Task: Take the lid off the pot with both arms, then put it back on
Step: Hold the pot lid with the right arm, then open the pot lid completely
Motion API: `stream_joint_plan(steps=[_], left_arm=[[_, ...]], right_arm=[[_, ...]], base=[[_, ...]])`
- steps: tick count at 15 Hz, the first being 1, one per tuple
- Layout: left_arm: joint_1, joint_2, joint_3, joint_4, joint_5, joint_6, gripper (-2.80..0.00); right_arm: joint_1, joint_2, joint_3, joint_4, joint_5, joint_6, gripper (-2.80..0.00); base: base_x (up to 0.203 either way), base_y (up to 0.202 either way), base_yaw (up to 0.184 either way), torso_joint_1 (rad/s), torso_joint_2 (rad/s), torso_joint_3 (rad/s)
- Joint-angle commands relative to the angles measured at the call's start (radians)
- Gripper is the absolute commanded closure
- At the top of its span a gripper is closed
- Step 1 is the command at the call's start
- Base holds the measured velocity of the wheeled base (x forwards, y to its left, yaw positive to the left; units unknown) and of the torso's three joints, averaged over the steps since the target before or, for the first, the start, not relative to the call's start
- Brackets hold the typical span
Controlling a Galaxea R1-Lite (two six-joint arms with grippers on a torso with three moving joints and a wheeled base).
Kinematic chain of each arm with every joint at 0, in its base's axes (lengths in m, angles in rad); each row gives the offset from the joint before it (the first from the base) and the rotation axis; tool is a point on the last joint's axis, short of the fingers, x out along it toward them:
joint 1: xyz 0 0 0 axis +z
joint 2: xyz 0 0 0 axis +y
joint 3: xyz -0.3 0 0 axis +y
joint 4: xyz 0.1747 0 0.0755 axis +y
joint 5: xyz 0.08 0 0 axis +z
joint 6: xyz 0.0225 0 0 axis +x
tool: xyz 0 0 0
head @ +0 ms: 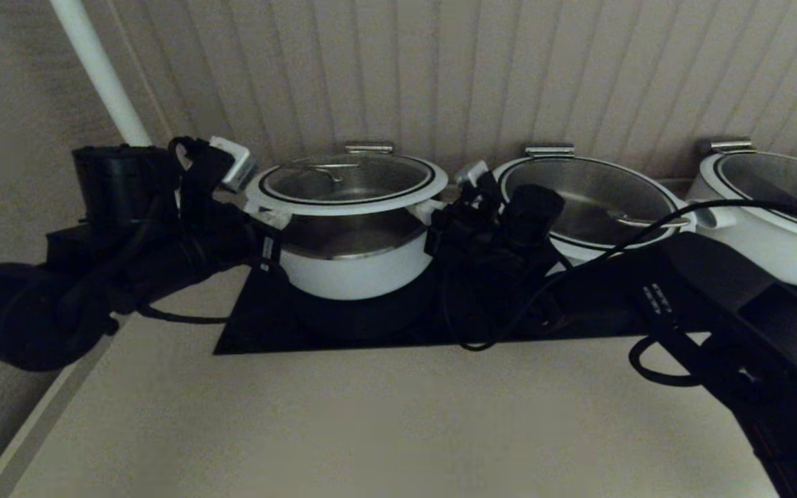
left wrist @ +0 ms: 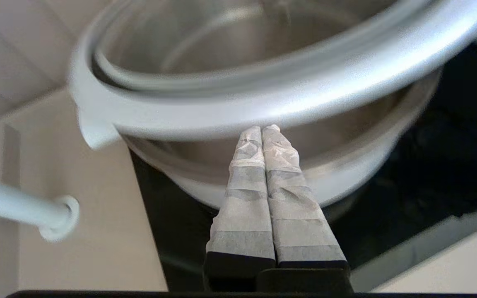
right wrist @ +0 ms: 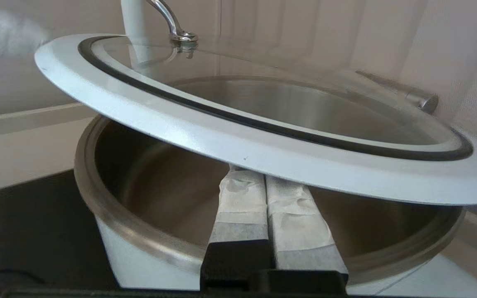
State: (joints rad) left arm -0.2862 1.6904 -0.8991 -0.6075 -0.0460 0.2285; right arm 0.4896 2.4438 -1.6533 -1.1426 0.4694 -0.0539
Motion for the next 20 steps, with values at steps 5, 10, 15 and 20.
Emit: stream_joint_plan(steps=[5,10,15,20], left_arm=[[-0.006,0.018,0.020,-0.005,0.000,0.001,0.00],[-0.010,0.080,0.012,-0.055,0.001,0.002,0.00],[-0.010,0.128,0.008,-0.133,0.003,0.002,0.00],[-0.008,0.154,-0.015,-0.135,0.013,-0.001,0.00]], right_arm=[[0.000,-0.005,-0.005,-0.007,0.003,-0.001,0.00],[-0.005,-0.003,-0.011,-0.005,-0.003,0.000,0.00],[-0.006,0.000,-0.016,-0.005,-0.003,0.000,0.00],[-0.006,0.001,-0.016,-0.006,-0.003,0.000,0.00]], base=[[0.000,0.000,0.000,0.000,0.00,0.000],[0.000,0.000,0.000,0.000,0.00,0.000],[0.000,0.000,0.000,0.000,0.00,0.000],[0.000,0.000,0.000,0.000,0.00,0.000]])
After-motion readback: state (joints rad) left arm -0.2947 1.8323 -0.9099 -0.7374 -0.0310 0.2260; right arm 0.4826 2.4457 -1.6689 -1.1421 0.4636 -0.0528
